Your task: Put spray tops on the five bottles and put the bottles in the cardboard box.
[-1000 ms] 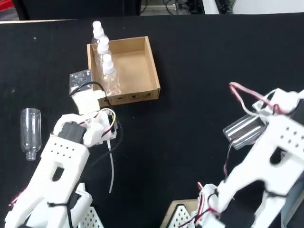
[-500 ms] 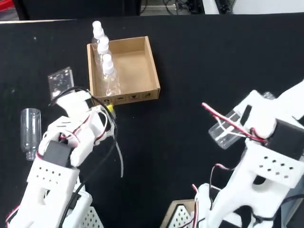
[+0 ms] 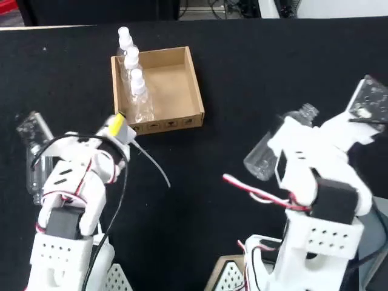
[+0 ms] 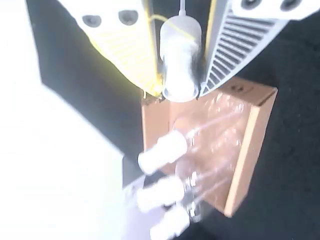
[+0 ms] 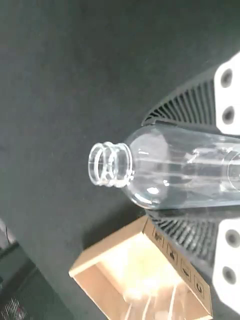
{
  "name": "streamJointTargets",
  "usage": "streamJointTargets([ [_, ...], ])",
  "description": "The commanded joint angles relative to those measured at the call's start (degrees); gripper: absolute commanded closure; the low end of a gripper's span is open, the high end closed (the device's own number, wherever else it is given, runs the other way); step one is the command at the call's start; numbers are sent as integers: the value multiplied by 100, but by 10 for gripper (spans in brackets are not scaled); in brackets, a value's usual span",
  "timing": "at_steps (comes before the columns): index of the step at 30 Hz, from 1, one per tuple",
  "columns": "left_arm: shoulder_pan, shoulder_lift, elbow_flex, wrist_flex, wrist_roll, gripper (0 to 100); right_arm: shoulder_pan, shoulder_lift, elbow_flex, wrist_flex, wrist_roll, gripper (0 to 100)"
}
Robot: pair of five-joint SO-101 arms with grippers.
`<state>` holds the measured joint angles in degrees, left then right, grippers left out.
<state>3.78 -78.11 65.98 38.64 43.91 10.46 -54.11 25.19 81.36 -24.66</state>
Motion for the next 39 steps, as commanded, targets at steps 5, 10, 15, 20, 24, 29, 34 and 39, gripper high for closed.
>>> streamJointTargets([
  [5,-611,-642,4,-176,730,973,-545,-1033,892,-1116,-62,988],
  [10,-963,-818,13,-132,1090,973,-791,-1631,1648,-1864,-26,988],
  [15,-1323,-853,13,-149,1486,973,-879,-2070,2273,-2391,-18,988],
  [20,-1622,-862,13,-167,1837,973,-879,-2334,2721,-2743,-18,988],
  [24,-1684,-862,13,-176,1873,973,-888,-2484,3011,-2980,-18,988],
  [29,-1684,-862,13,-176,2101,972,-1029,-2721,3363,-3262,202,988],
  [34,-1692,-862,-4,-176,2110,972,-1582,-3064,3732,-3279,1442,988],
  [39,-1938,-862,-40,-176,2268,971,-1934,-3468,4119,-3323,2154,988],
])
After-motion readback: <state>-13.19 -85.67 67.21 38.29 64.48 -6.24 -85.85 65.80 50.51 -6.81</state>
